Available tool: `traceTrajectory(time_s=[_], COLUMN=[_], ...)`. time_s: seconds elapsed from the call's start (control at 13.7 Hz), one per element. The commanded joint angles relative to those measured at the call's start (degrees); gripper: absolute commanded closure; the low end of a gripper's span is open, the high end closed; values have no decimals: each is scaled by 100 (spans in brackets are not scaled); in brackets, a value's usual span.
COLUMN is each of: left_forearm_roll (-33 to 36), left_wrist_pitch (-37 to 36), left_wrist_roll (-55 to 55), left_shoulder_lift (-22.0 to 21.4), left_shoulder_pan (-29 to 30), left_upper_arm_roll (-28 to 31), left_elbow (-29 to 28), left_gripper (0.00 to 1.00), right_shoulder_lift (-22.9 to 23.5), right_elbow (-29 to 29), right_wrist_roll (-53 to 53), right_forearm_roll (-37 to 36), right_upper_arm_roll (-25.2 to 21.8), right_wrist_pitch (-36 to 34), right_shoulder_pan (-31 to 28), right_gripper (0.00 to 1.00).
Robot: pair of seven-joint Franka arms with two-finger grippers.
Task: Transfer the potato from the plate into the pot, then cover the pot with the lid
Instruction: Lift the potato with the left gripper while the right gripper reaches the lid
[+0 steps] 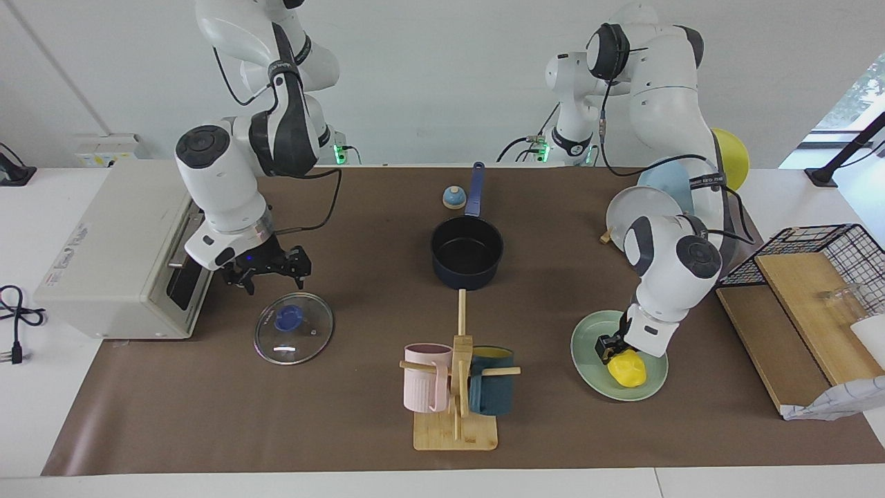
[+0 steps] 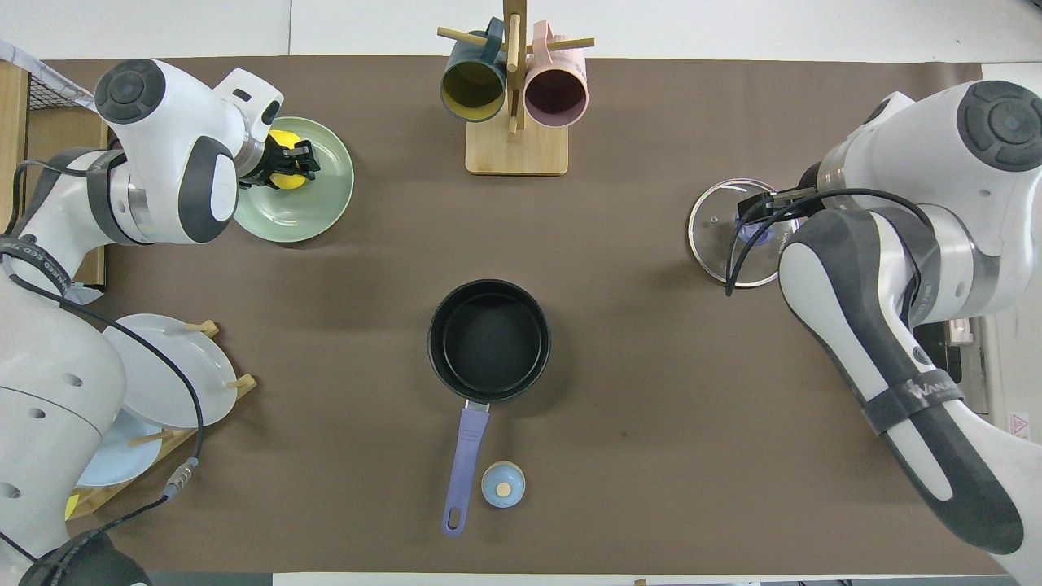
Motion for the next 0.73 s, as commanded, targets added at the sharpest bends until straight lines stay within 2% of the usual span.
traceTrajectory(time_s=[0.0, 0.15, 0.29, 0.37, 0.51, 0.66], left_forearm_roll=[131, 131, 122, 78, 60, 60], left_wrist_pitch=[24, -186, -738, -1220, -2073, -2584], left_wrist_roll=[-110, -101, -101, -145, -660, -1354], left_shoulder_lift=[-102, -330, -829, -1224, -1884, -2333], left_shoulder_pan=[-66, -66, -75, -92, -416, -889], left_upper_arm_roll=[54, 54, 45, 2, -7, -7], left_elbow=[-39, -13, -22, -30, -74, -179], left_gripper=[100, 100, 100, 100, 100, 100], right_shoulder_lift=[146, 357, 568, 673, 718, 832], right_elbow=[-210, -175, -148, -96, -95, -95], right_wrist_roll=[-121, -218, -516, -569, -657, -955], right_forearm_roll=[47, 256, 573, 583, 574, 566], right_upper_arm_roll=[24, 24, 24, 24, 16, 16], right_wrist_pitch=[399, 531, 690, 690, 821, 979], right_shoulder_pan=[-23, -58, -93, -110, -102, -137], right_gripper=[0, 0, 0, 0, 0, 0])
